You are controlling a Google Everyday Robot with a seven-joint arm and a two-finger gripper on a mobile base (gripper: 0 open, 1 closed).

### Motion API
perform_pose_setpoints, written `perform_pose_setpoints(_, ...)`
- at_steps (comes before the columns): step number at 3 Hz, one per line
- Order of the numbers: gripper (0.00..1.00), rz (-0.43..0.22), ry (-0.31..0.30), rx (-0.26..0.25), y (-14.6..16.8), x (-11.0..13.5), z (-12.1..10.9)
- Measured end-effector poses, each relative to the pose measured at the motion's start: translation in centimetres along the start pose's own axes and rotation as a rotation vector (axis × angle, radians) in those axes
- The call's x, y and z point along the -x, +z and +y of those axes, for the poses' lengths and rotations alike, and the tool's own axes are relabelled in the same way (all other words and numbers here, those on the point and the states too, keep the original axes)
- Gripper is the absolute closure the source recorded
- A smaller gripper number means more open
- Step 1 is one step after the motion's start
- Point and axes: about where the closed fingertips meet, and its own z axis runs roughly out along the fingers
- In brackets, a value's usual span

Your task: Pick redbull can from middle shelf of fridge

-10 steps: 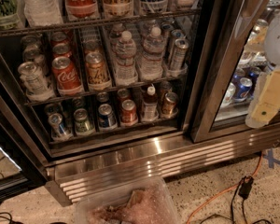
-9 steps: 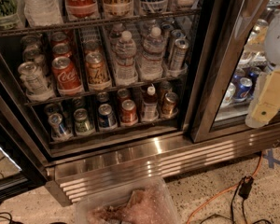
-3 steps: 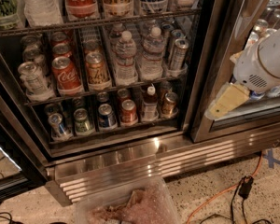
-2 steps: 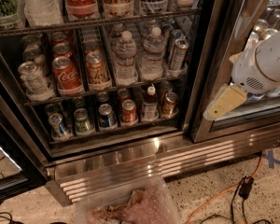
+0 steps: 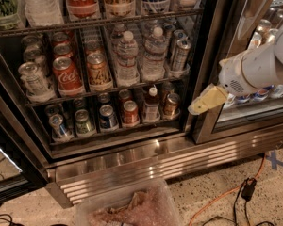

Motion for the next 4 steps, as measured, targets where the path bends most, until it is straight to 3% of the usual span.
perform_pose_setpoints(1, 0.0, -0.062, 0.036, 0.007, 2.1, 0.8, -0.1)
perform_pose_setpoints(2, 0.0, -0.062, 0.036, 0.008, 2.1, 0.8, -0.1)
perform_pose_setpoints(4, 0.0, -0.157, 0.166, -0.013, 6.2, 0.3, 0.2)
